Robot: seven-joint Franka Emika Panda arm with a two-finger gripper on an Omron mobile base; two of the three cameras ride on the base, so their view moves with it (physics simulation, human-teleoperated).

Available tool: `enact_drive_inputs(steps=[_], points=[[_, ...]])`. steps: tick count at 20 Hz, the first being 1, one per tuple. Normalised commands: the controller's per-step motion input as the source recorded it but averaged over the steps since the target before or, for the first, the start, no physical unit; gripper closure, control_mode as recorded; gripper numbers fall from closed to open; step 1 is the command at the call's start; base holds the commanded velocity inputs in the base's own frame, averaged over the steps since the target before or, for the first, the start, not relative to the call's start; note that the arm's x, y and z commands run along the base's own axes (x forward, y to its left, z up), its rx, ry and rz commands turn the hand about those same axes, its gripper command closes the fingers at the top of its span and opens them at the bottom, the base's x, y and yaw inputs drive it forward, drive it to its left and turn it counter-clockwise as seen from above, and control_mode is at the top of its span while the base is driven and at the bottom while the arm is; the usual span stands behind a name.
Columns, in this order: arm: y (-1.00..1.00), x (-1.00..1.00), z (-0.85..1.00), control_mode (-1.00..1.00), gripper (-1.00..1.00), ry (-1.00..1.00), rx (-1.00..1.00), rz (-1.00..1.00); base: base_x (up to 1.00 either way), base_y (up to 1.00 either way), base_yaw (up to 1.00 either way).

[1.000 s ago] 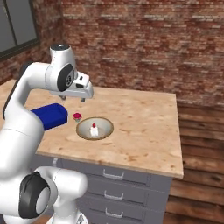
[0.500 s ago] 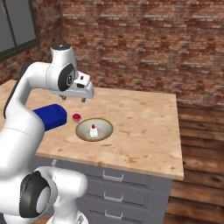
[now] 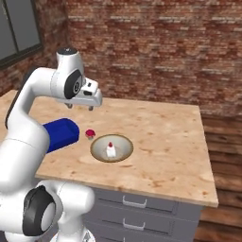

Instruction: Place the bowl with cake and the cupcake onto the tray.

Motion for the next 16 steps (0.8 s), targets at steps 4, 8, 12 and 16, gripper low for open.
enact_drive_inputs(steps=[4, 8, 12, 16], points=[[0.0, 0.0, 0.0, 1.0, -1.0, 0.0, 0.0, 0.0, 0.03, 0.76, -0.01], [0.0, 0.0, 0.0, 1.0, -1.0, 0.0, 0.0, 0.0, 0.04, 0.61, 0.0], [0.0, 0.0, 0.0, 1.0, -1.0, 0.0, 0.0, 0.0, 0.36, 0.25, 0.0], [0.0, 0.0, 0.0, 1.0, -1.0, 0.0, 0.0, 0.0, 0.53, 0.02, 0.0]])
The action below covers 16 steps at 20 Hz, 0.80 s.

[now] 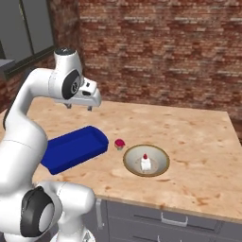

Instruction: Place the bowl with cake and the cupcake onto the tray.

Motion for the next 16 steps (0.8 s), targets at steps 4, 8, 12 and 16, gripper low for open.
enact_drive_inputs(steps=[4, 8, 12, 16], points=[[0.0, 0.0, 0.0, 1.0, -1.0, 0.0, 0.0, 0.0, 0.57, 0.0, 0.0], [0.0, 0.0, 0.0, 1.0, -1.0, 0.0, 0.0, 0.0, 0.23, 0.0, 0.0], [0.0, 0.0, 0.0, 1.0, -1.0, 0.0, 0.0, 0.0, 0.02, 0.0, 0.0], [0.0, 0.0, 0.0, 1.0, -1.0, 0.0, 0.0, 0.0, 0.0, 0.0, 0.0]])
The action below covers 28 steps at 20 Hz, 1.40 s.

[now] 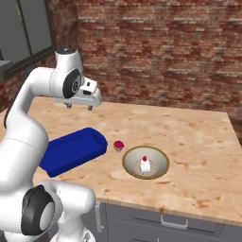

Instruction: Place the bowl with cake and the cupcake onto the tray.

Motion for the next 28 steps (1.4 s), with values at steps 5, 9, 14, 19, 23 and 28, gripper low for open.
enact_drive_inputs(steps=[5, 9, 14, 19, 23, 28], points=[[0.0, 0.0, 0.0, 1.0, -1.0, 0.0, 0.0, 0.0, 0.0, 0.0, 0.0], [0.0, 0.0, 0.0, 1.0, -1.0, 0.0, 0.0, 0.0, 0.0, 0.0, 0.0], [0.0, 0.0, 0.0, 1.0, -1.0, 0.0, 0.0, 0.0, 0.0, 0.0, 0.0], [0.0, 0.0, 0.0, 1.0, -1.0, 0.0, 0.0, 0.0, 0.0, 0.0, 0.0], [-0.02, 0.0, -0.11, -1.0, -1.0, 0.01, 0.0, 0.0, 0.0, 0.0, 0.0], [-0.17, 0.01, -0.36, -1.0, -1.0, 0.05, 0.0, 0.0, 0.0, 0.0, 0.0]])
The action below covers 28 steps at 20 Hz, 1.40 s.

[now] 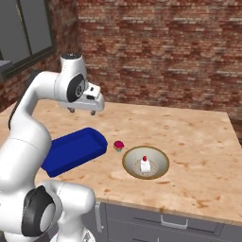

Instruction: Place the bowl with cake and the cupcake onto the tray.

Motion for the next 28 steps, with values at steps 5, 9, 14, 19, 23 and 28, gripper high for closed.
enact_drive_inputs(steps=[5, 9, 14, 19, 23, 28], points=[[-0.38, 0.0, -0.5, -1.0, -1.0, 0.04, 0.0, 0.0, 0.0, 0.0, 0.0], [-0.42, 0.0, -0.46, -1.0, -1.0, 0.0, 0.0, 0.0, 0.0, 0.0, 0.0], [-0.27, 0.0, -0.41, -1.0, -1.0, 0.0, -0.08, 0.0, 0.0, 0.0, 0.0], [-0.08, 0.07, -0.37, -1.0, -1.0, 0.0, -0.13, 0.0, 0.0, 0.0, 0.0], [-0.1, 0.11, -0.29, -1.0, -1.0, 0.0, -0.13, 0.0, 0.0, 0.0, 0.0], [-0.21, 0.15, -0.24, -1.0, -1.0, 0.0, -0.08, 0.0, 0.0, 0.0, 0.0]])
